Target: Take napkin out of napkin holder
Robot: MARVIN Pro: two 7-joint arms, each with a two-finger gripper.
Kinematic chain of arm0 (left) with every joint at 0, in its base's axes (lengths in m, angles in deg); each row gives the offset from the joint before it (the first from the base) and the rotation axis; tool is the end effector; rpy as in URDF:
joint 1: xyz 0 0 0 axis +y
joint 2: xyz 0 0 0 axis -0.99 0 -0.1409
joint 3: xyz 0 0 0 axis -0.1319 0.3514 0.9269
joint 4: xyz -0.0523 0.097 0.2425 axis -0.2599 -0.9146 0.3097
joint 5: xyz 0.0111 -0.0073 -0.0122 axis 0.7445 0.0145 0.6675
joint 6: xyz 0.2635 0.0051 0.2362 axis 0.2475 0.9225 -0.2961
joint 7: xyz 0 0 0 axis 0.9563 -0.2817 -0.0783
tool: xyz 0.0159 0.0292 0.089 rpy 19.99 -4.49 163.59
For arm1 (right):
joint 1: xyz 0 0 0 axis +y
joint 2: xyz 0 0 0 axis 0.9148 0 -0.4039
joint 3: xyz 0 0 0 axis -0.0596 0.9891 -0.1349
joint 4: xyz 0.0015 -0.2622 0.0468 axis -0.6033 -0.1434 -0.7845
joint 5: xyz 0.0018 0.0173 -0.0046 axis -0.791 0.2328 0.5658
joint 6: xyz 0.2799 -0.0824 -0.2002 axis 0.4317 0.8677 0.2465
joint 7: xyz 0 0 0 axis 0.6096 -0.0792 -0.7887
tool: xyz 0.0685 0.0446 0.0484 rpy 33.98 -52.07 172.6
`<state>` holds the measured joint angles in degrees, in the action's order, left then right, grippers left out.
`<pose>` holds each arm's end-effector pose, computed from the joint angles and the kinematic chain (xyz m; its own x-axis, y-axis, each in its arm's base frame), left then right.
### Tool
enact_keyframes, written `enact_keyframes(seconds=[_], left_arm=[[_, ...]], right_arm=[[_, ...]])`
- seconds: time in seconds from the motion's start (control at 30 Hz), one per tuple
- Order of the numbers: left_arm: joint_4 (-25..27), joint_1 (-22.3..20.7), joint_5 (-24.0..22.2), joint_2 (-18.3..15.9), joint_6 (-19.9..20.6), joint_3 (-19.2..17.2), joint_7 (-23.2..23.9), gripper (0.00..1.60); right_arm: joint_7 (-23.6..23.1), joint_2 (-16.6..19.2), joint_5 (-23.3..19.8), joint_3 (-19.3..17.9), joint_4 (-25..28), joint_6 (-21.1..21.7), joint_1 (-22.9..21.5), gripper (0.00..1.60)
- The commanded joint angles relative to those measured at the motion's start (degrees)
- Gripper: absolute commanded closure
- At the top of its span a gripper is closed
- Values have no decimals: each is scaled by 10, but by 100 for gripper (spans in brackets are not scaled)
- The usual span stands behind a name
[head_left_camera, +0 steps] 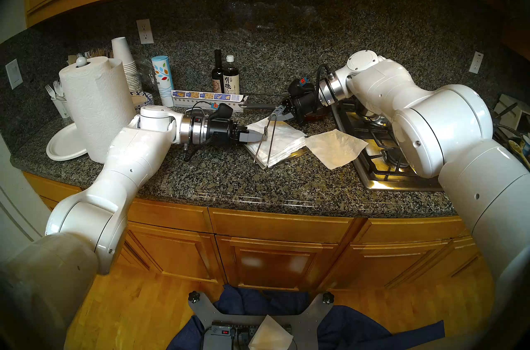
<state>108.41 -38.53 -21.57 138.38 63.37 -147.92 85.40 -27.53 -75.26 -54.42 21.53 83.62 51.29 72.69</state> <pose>0.5589 0.0015 -0.1749 0.3331 -0.1349 0.9332 -0.9358 -0.1687 0.3097 0.6270 0.0288 -0.0973 -0.2796 0.5673 0.7746 0.9545 0.0768 0.2883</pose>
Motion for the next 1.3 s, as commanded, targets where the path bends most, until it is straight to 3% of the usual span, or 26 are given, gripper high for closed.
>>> enact_keyframes(seconds=[0.0,0.2,1.27], left_arm=[[-7,-40,-24,15,-6,-5,23,160],[-24,-49,-30,34,-11,-10,23,160],[-92,-94,-28,65,-15,-22,23,160]], right_arm=[[2,3,-6,-6,10,-2,-20,131],[2,6,-7,-7,11,-3,-19,132],[2,16,-3,-5,6,-6,-16,130]])
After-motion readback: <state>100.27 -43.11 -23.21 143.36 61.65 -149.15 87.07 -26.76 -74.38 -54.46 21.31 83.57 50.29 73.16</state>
